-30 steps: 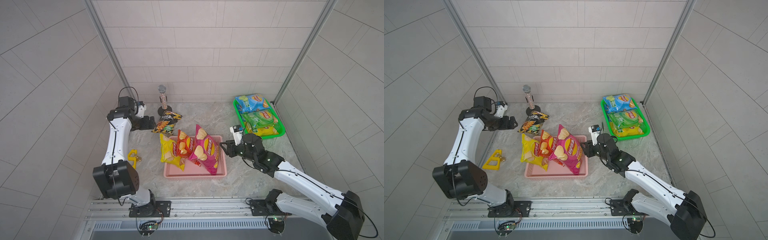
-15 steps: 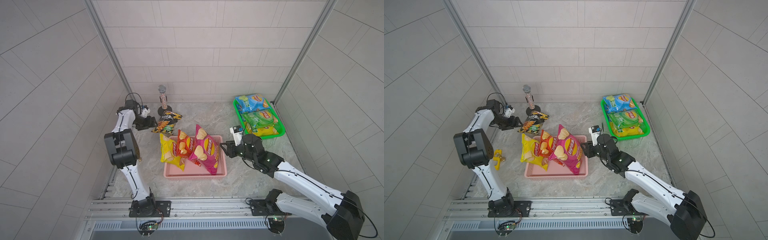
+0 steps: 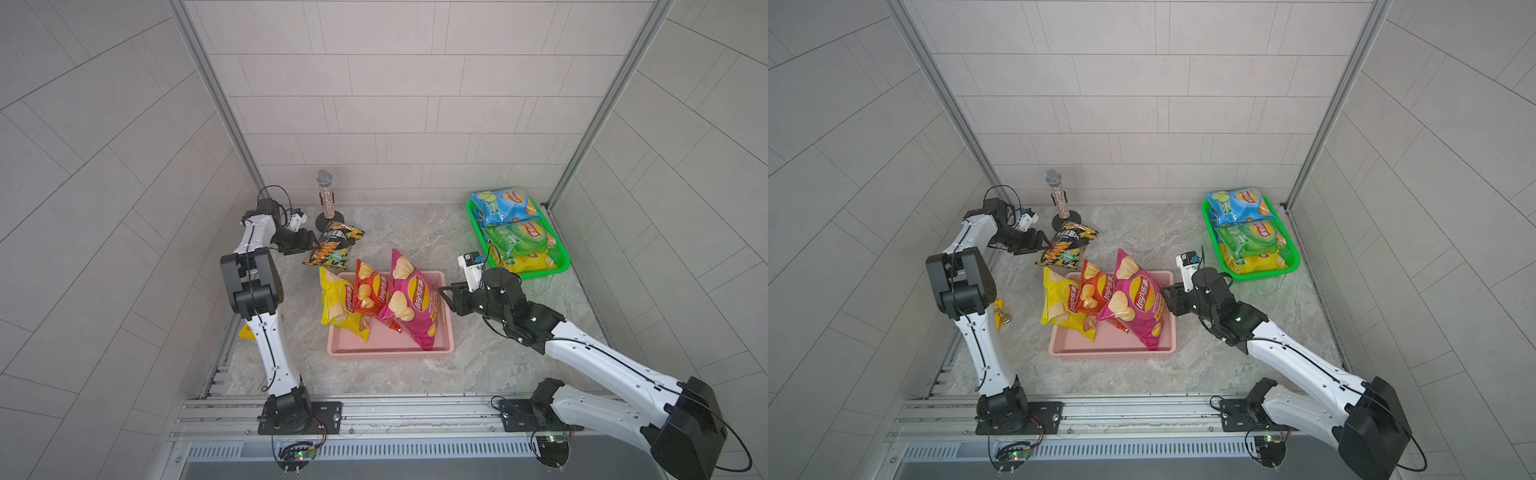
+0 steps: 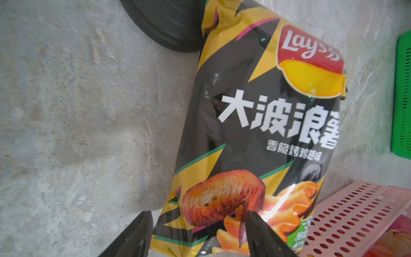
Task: Put the potato chips into the basket
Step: Pick up the potato chip from the center of the board.
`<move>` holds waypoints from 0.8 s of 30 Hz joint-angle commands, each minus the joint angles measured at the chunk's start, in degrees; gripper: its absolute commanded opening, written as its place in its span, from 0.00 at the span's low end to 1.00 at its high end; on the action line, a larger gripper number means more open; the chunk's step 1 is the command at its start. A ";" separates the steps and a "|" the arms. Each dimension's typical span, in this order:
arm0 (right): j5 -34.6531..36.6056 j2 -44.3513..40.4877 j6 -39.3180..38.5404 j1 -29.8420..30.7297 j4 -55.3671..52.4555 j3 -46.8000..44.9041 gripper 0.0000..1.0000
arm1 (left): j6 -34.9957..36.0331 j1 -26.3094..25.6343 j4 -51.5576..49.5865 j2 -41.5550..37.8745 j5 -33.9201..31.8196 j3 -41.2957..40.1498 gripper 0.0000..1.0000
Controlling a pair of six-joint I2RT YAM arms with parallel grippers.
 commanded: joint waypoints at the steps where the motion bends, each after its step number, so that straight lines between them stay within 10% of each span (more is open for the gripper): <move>1: 0.33 0.09 -0.35 -0.11 0.80 0.42 0.51 | 1.31 0.10 -2.05 1.05 2.01 1.91 0.70; 24: 0.46 -0.30 -0.44 -0.07 -0.68 1.26 0.51 | 2.66 0.14 -4.01 4.62 3.61 3.10 0.40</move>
